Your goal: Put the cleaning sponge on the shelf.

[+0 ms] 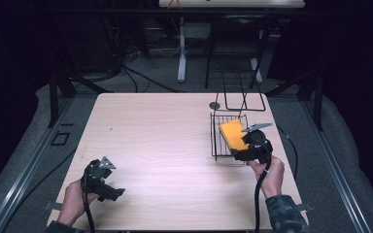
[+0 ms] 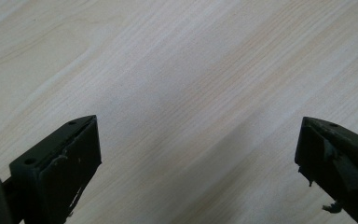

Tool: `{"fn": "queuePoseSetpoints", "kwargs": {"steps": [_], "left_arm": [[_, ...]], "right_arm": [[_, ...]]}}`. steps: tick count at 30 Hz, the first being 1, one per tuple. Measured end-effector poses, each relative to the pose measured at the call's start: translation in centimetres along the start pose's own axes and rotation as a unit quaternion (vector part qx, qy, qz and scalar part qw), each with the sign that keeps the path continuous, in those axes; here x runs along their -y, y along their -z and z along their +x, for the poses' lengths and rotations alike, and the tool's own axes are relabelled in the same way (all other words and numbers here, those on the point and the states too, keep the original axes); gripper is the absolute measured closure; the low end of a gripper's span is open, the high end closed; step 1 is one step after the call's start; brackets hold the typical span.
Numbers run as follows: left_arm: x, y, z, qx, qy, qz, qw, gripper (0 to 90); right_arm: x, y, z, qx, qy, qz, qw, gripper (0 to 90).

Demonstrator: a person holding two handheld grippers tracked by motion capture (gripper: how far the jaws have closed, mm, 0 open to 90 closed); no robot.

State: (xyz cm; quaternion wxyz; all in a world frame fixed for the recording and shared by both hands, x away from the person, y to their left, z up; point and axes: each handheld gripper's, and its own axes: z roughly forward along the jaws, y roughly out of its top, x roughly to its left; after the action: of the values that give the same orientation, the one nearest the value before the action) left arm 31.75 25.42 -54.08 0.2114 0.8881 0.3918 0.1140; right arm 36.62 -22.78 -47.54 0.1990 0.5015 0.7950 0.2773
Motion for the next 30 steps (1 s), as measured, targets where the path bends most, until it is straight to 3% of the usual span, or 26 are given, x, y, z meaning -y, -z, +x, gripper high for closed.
{"fn": "queuePoseSetpoints", "kwargs": {"steps": [30], "left_arm": [[0.0, 0.0, -0.1, 0.001, -0.005, 0.0, 1.0, 0.4]], "right_arm": [[-0.4, -2.8, -0.6, -0.005, -0.029, 0.008, 0.9995, 28.4]]}}
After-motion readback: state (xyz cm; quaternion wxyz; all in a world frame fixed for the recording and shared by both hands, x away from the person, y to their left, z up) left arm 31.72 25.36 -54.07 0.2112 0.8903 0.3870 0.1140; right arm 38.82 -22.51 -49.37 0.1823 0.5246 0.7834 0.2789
